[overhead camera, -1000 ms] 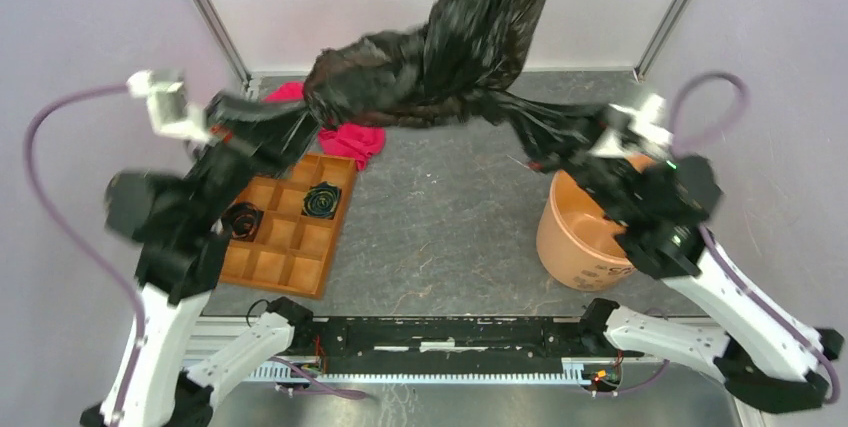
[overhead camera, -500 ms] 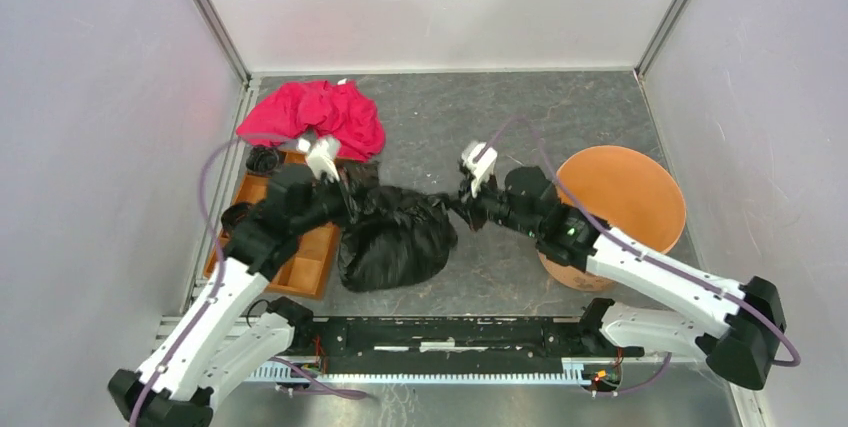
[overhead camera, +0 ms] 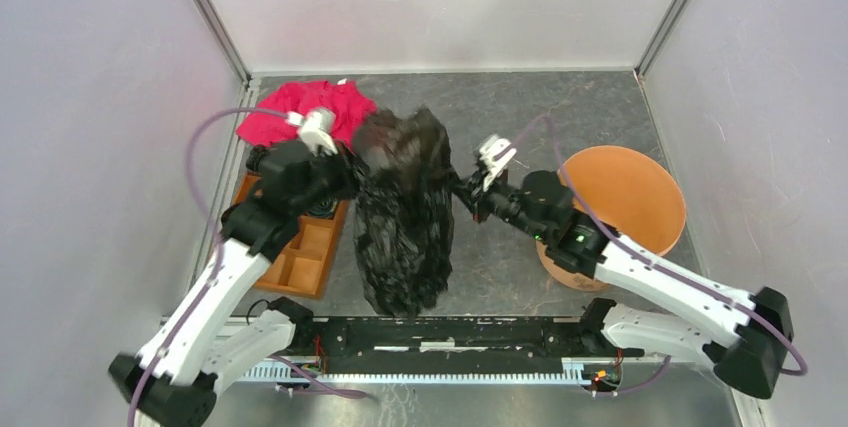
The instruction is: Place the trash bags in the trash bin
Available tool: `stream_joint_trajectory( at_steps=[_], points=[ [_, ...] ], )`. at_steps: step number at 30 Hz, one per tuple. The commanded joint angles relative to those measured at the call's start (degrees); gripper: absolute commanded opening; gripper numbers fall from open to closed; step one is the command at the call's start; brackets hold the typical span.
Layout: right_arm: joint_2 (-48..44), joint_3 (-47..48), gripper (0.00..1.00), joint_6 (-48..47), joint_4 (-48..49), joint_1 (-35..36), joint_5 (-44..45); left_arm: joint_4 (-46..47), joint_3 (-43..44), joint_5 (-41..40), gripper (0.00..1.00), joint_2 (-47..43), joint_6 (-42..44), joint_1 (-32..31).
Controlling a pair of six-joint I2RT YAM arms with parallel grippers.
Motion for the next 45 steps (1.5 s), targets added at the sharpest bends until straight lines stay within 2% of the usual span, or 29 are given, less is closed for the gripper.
stream_joint_trajectory(
  at_steps=[1, 4, 8, 12, 16, 22, 29, 35, 41, 45],
  points=[
    [1.2, -3.5, 0.01, 1.0, -5.0, 0.2, 1.4, -9.5, -6.0, 0.5, 0.02, 2.5, 2.5, 0.0],
    [2.8, -0.9, 0.01, -0.5, -6.8, 0.1, 3.1, -6.0, -5.3, 1.9, 0.02, -1.0, 2.5, 0.1],
    [4.9, 2.2, 0.05, -2.0, -11.7, 0.2, 3.8, -3.2, 3.5, 1.6, 0.02, -2.3, 5.3, 0.0],
    [4.2, 1.9, 0.14, -2.1, -12.9, 0.2, 5.4, -0.1, 10.8, 4.3, 0.02, 0.1, 7.3, 0.1],
    [2.1, 2.0, 0.35, -2.9, -16.1, 0.2, 8.6, 3.2, 13.9, 8.4, 0.02, 2.4, 8.4, 0.1],
    [-2.7, 5.4, 0.59, -5.5, -23.3, 0.1, 13.8, 3.5, 15.2, 9.6, 0.02, 4.4, 10.2, 0.1],
    [-7.4, 4.6, 0.8, -1.2, -22.7, 0.2, 8.3, 4.4, 13.9, 11.6, 0.02, 4.8, 9.9, 0.1],
    [-7.2, 3.3, 0.98, 5.4, -15.4, 0.1, 2.7, 5.7, 12.7, 14.4, 0.02, 3.8, 10.4, 0.0],
    [-3.1, 11.3, 0.98, 5.7, -19.1, 0.1, 9.1, 9.9, 10.6, 18.7, 0.02, 1.1, 10.0, 0.0],
    [-2.9, 9.4, 0.98, 9.7, -19.4, 0.1, 18.4, 12.2, 8.7, 19.0, 0.02, 0.0, 9.4, 0.0]
  ],
)
